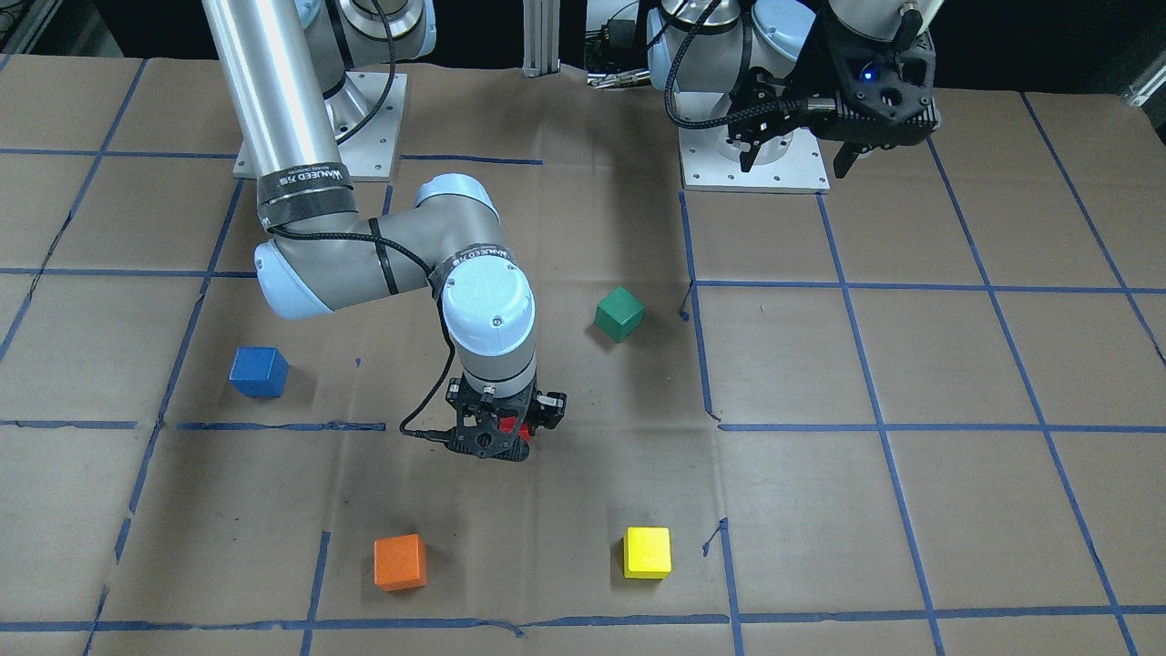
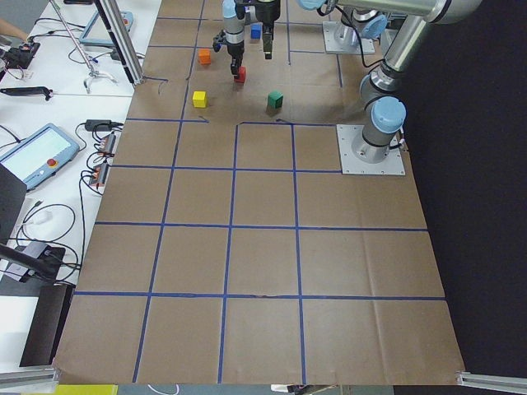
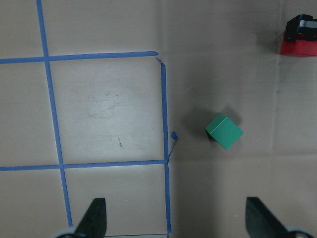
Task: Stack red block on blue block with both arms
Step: 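Lower the right gripper and close it on the red cube, then lift the red cube with the right gripper and carry it over the blue cube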
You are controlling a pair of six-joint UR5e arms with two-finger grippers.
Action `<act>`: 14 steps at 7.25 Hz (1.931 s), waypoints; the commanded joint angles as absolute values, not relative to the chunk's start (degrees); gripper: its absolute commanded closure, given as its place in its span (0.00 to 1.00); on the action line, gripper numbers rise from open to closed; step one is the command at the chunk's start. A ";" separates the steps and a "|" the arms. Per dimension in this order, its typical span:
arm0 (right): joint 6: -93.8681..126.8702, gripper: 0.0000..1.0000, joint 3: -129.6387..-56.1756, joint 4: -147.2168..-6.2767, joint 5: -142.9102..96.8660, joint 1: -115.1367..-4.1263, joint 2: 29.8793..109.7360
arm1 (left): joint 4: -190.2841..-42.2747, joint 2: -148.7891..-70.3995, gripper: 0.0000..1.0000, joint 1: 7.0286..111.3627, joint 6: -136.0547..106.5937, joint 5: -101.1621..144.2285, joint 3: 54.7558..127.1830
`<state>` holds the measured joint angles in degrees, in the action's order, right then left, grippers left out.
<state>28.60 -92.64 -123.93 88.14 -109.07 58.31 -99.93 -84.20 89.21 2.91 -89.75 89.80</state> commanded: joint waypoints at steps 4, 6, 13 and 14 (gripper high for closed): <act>27.51 0.91 -72.09 -98.90 88.94 -108.90 61.52 | -99.93 -84.29 0.00 89.21 2.81 -89.74 89.82; 25.58 0.93 -72.33 -98.53 89.73 -106.28 64.14 | -99.93 -84.29 0.00 89.21 2.81 -89.74 89.82; -8.48 0.94 -100.15 -101.15 92.28 -79.85 86.54 | -100.02 -84.20 0.00 89.21 2.81 -89.74 89.82; -9.57 0.94 -104.72 -104.12 92.11 -77.54 88.92 | -100.02 -84.29 0.00 89.21 2.81 -89.74 89.82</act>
